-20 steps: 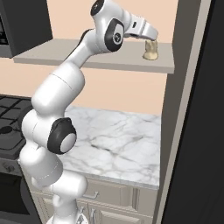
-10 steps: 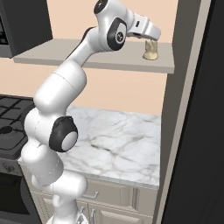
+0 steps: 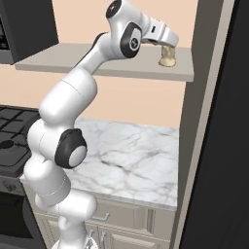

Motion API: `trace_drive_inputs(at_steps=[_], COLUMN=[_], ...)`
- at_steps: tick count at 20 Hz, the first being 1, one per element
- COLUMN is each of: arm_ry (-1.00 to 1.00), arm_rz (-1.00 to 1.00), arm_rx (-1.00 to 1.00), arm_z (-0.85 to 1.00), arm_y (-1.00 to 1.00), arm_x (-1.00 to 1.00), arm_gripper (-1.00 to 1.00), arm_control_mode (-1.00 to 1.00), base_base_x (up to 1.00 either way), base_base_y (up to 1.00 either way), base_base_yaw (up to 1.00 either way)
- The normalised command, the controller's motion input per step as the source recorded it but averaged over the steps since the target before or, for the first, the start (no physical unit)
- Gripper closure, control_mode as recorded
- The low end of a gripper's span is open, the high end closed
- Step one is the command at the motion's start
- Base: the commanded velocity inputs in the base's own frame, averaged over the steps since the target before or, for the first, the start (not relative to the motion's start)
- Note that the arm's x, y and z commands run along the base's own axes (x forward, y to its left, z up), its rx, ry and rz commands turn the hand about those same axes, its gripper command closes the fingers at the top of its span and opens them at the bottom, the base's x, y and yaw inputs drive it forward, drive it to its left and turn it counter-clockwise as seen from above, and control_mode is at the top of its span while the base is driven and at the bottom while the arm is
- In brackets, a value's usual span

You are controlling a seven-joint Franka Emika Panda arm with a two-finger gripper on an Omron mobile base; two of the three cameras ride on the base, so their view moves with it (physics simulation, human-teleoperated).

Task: Get the candle and the beer from the cabinet and move them to the dining counter.

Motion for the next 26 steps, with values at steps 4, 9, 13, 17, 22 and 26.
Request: trace_drive_inputs(at_steps=[4, 9, 13, 17, 22, 26], arm_ry=[0.00, 0.00, 0.00, 0.00, 0.00, 0.00], arm_rz=[0.00, 0.00, 0.00, 0.00, 0.00, 0.00], arm_rx=[0.00, 0.00, 0.00, 0.00, 0.00, 0.00], arm_z=[-0.11, -0.17, -0.19, -0.08, 0.00, 0.00], arm_y=[0.00, -0.06, -0.19, -0.15, -0.01, 0.00], arm_x=[0.14, 0.11, 0.11, 0.07, 0.01, 0.00], arm_gripper=[-1.00, -1.00, -1.00, -1.00, 1.00, 1.00], arm_control_mode=[-1.00, -1.00, -1.00, -1.00, -1.00, -1.00], base_base_x=[0.00, 0.00, 0.00, 0.00, 0.00, 0.00], base_base_y=[0.00, 0.00, 0.00, 0.00, 0.00, 0.00], base_base_yaw=[0.00, 0.00, 0.00, 0.00, 0.00, 0.00])
